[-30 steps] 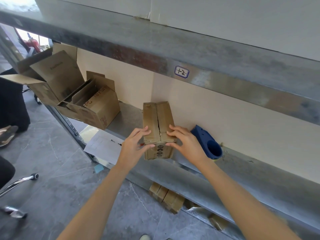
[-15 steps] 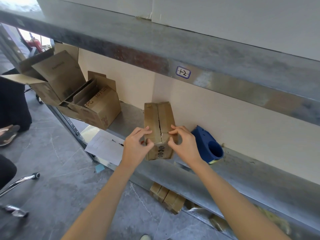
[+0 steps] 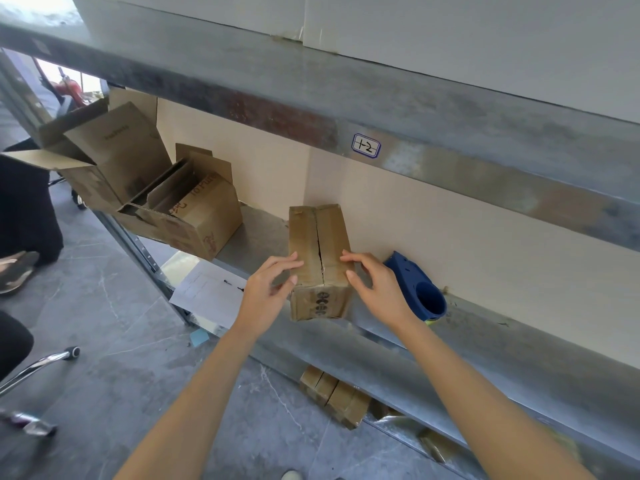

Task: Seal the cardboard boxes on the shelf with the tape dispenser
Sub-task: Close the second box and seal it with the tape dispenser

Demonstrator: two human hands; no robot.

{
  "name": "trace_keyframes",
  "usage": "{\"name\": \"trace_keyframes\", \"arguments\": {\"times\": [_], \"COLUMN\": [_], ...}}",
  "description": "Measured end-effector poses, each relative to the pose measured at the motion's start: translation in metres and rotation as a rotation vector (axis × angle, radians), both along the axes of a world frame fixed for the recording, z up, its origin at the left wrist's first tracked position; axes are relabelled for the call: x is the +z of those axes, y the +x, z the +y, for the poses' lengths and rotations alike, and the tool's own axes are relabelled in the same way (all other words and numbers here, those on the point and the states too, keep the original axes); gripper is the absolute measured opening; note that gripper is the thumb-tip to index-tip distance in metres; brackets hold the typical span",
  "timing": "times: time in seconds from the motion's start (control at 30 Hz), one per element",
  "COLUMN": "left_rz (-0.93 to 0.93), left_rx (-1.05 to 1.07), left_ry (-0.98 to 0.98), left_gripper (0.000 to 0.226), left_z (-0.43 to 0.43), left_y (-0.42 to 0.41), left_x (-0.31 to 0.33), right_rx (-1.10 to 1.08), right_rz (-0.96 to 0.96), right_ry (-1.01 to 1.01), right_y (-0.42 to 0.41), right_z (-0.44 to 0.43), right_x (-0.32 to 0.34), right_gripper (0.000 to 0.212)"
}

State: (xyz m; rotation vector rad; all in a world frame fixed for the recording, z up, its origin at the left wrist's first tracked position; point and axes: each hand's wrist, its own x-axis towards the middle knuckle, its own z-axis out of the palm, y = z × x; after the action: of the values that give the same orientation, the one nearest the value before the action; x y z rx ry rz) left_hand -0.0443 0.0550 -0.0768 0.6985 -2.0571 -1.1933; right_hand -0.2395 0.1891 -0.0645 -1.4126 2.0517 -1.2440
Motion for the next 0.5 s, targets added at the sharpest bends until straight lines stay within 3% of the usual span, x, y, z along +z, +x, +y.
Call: {"name": "trace_keyframes", "arguments": {"times": [0.23,0.5], "left_rz": [-0.026,0.088], "left_rx": [-0.073,0.085], "left_ry": [0.079,0.004], "left_gripper": [0.042,0.032], "left_z": [-0.011,0.003], "left_y": [0.005,-0.006], "left_x": [-0.001,-0.008], "right_rx": [0.111,0.014], "right_rz": [-0.011,-0.006], "right_ry": [0.115,0.023], "right_y": [-0.010,-0.002], "right_z": [0.007,-0.002], "right_x": [0.007,0.001], "right_gripper": [0.046,0.036]}}
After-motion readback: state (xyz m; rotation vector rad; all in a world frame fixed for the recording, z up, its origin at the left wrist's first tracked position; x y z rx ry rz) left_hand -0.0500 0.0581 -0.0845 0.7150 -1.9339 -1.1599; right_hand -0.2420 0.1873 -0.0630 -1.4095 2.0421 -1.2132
